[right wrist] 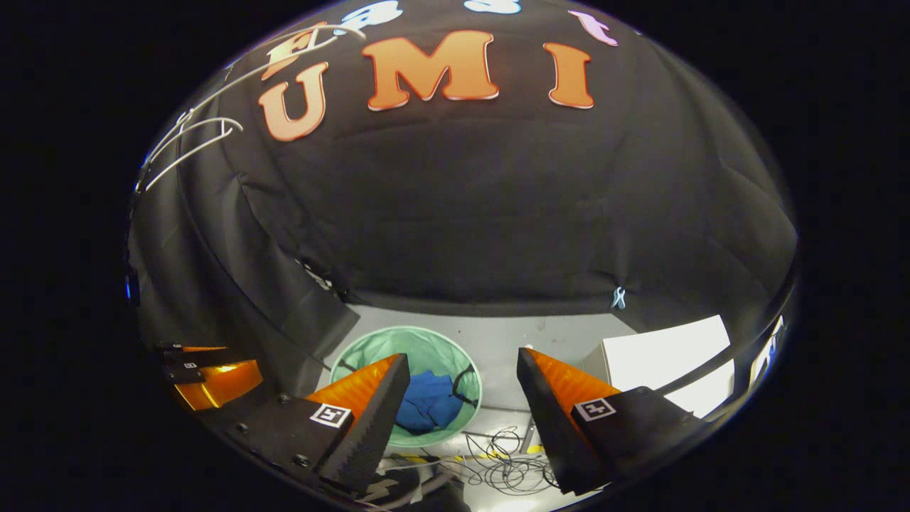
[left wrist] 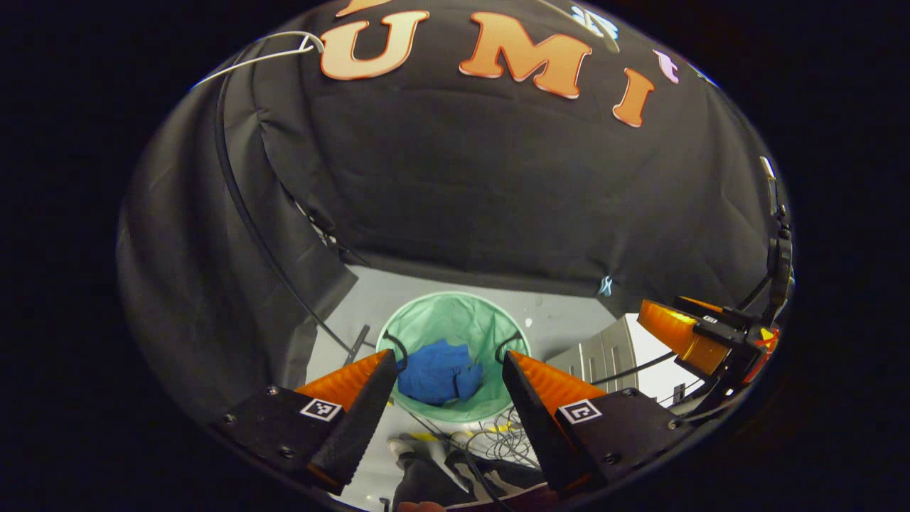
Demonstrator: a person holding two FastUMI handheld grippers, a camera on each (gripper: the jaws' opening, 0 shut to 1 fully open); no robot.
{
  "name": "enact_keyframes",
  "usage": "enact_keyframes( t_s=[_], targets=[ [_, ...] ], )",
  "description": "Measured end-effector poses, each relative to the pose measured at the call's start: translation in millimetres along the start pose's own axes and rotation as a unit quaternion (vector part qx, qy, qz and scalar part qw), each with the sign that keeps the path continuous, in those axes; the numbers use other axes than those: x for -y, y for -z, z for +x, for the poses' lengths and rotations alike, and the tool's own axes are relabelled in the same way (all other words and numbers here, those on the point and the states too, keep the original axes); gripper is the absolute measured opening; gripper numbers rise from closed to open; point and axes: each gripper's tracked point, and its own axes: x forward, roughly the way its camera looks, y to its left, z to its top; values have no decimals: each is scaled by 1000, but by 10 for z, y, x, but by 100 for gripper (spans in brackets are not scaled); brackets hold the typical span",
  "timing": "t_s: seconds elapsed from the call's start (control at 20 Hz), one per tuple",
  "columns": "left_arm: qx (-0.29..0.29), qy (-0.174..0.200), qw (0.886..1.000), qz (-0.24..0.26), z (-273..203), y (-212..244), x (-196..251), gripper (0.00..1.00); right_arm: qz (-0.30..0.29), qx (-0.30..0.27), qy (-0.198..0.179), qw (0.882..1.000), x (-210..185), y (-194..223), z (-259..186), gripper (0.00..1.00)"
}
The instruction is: Grasp the clothes on the hanger with both hands and then place them into the laundry hamper below.
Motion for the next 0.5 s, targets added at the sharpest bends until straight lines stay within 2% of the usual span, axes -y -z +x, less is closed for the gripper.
enact_keyframes(
  t_s=[0.1,0.2,0.5],
  targets=[
    [39,-3,999,-1,-90,-213,23,96,-5,31,-2,1000,69,-183,-105,98],
    [71,1,997,-10,-177,-389,100,95,-25,68,3,997,30,-545,-260,99],
    [159,18,987,-14,-524,-891,306,95,-50,169,-1,984,-4,-1133,-811,98]
  ],
)
